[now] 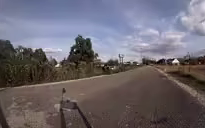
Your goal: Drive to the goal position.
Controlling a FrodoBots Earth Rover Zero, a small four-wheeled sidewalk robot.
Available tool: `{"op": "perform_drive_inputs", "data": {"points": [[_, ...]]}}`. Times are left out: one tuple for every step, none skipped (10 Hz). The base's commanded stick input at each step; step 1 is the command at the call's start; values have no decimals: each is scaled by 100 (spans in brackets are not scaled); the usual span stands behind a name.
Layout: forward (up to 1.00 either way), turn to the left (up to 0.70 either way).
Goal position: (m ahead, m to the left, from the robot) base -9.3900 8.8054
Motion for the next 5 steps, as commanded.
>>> {"op": "perform_drive_inputs", "data": {"points": [[3,0],[4,0],[4,0],[0,0],[0,0]]}}
